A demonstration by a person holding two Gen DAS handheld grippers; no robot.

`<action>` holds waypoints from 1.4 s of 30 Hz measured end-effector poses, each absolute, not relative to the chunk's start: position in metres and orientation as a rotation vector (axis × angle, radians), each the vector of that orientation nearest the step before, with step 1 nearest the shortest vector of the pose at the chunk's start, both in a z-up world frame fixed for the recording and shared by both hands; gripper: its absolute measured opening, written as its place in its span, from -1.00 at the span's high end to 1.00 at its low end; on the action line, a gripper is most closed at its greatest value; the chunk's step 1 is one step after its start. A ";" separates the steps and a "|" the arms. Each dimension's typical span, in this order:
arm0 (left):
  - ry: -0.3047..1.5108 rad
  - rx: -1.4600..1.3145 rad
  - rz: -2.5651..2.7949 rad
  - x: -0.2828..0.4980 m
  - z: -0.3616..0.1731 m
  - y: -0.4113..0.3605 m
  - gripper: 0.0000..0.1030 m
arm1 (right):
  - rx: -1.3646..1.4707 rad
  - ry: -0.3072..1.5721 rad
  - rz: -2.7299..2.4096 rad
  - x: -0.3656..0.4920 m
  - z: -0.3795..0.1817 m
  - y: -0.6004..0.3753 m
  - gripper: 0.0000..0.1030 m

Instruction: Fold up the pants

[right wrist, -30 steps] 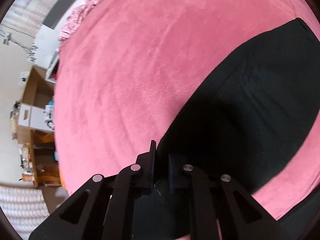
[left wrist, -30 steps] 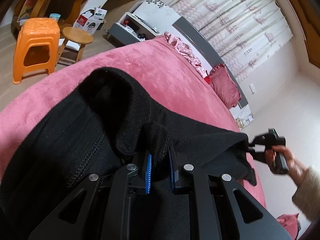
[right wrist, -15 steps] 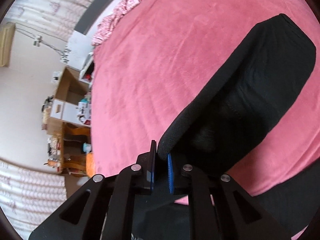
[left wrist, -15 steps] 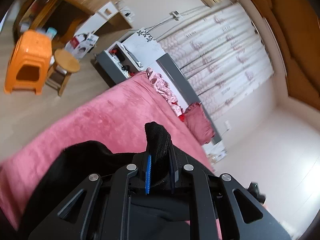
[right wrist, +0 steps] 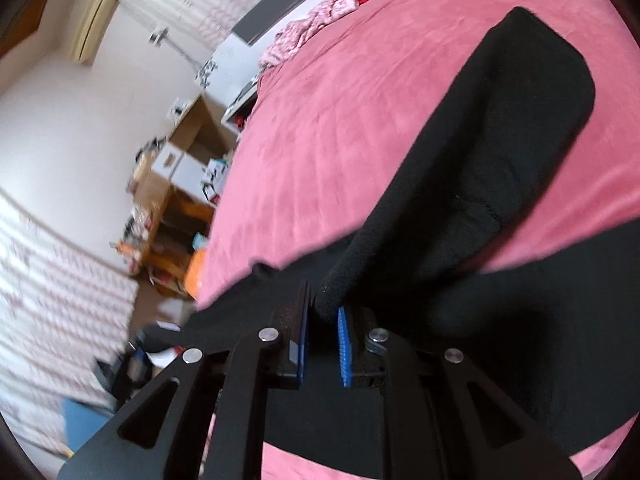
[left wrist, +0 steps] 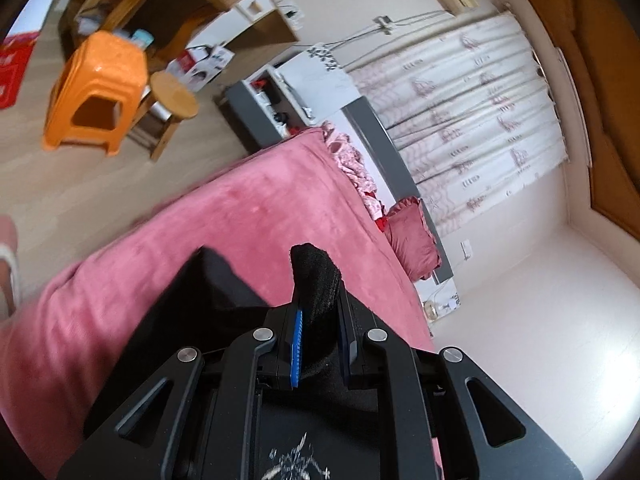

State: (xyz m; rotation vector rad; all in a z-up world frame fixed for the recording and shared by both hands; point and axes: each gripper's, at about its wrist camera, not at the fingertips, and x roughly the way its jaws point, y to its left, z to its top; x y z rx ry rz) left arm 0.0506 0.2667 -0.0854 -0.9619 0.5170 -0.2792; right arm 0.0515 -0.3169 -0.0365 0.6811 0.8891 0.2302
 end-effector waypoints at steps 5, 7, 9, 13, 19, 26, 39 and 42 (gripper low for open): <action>0.600 -0.911 -0.239 0.033 -0.097 0.265 0.75 | 0.635 0.918 0.207 0.019 -0.074 -0.305 0.78; 0.637 -0.929 -0.222 0.028 -0.107 0.267 0.75 | 0.663 0.921 0.197 0.013 -0.088 -0.307 0.78; 0.690 -0.970 -0.194 0.021 -0.120 0.268 0.75 | 0.694 0.920 0.185 0.005 -0.100 -0.310 0.78; 0.757 -1.046 -0.151 0.011 -0.138 0.269 0.58 | 0.724 0.926 0.165 0.002 -0.119 -0.312 0.78; 0.737 -1.051 -0.182 0.000 -0.123 0.264 -0.21 | 0.776 0.914 0.177 -0.006 -0.129 -0.327 0.78; 0.811 -0.991 -0.119 -0.007 -0.109 0.253 -0.59 | 0.751 0.887 0.157 -0.001 -0.120 -0.332 0.40; 0.939 -1.192 -0.120 -0.021 -0.125 0.237 -0.52 | 0.765 0.872 0.100 0.007 -0.117 -0.353 0.40; 0.939 -1.166 -0.179 -0.007 -0.118 0.227 0.02 | 0.767 0.871 0.095 0.007 -0.114 -0.352 0.40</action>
